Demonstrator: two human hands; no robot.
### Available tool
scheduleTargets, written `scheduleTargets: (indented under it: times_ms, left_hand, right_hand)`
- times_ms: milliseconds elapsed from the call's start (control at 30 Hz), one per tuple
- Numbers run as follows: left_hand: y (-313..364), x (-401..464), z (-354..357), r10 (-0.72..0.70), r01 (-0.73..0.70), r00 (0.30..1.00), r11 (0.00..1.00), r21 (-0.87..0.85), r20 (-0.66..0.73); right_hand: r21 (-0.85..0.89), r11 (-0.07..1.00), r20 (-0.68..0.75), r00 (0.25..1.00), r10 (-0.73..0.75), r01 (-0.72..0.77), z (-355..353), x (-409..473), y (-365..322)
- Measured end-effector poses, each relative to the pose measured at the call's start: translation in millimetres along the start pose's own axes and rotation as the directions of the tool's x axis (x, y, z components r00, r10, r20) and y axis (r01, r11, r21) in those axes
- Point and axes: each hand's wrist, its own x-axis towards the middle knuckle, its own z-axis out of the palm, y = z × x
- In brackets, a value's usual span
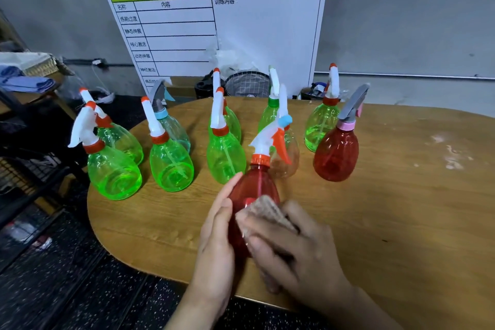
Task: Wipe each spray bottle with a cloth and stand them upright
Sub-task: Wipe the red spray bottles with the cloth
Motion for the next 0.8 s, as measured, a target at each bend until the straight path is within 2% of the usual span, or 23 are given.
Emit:
scheduleTargets:
  times_ms: [100, 200, 267, 333, 500, 567, 667, 800]
  left_hand:
    - [-4.1, -1.4, 3.0, 0.005, -0.009, 0.998, 0.998, 0.068, 0.056]
    - [-7.6, -3.7, 4.9, 0.025, -0.035, 0.993, 0.996, 0.083, 0.119]
    - [-9.2, -3.0, 3.7, 0.014, -0.022, 0.994, 0.997, 0.068, 0.104]
    - [-10.0, -0.3, 0.3, -0.011, 0.011, 0.998, 1.0, 0.012, 0.058]
    - [3.2, 0.1, -1.4, -0.046, 0.042, 0.998, 0.994, -0.103, -0.037]
    - [5.3, -0.2, -0.1, -0.038, 0.032, 0.998, 0.994, -0.107, -0.052]
    - [2.1, 0.5, 2.1, -0.043, 0.041, 0.999, 0.997, -0.071, -0.024]
    - [-2.5, -4.0, 4.8, -0.004, 0.005, 0.997, 1.0, -0.012, 0.082]
  right_hand:
    - [0.105, 0.97, -0.089, 0.969, 0.23, -0.22, -7.5, 4.9, 10.2]
    - [0.164, 0.925, -0.143, 0.92, 0.365, -0.342, -7.2, 7.7, 15.6]
    - [0.179, 0.923, -0.119, 0.924, 0.363, -0.34, -5.9, 7.5, 12.3]
    - [0.131, 0.951, -0.063, 0.955, 0.288, -0.279, -3.5, 5.0, 4.9]
    - [-0.006, 0.999, 0.058, 0.997, -0.043, 0.044, 10.2, -3.7, -7.4]
    - [-0.021, 0.995, 0.056, 0.993, -0.101, 0.102, 10.5, -3.5, -6.0]
    - [0.037, 0.999, -0.005, 0.999, 0.032, -0.032, 3.1, 0.5, -0.8]
    - [0.145, 0.963, -0.1, 0.964, 0.245, -0.229, -5.4, 9.4, 7.3]
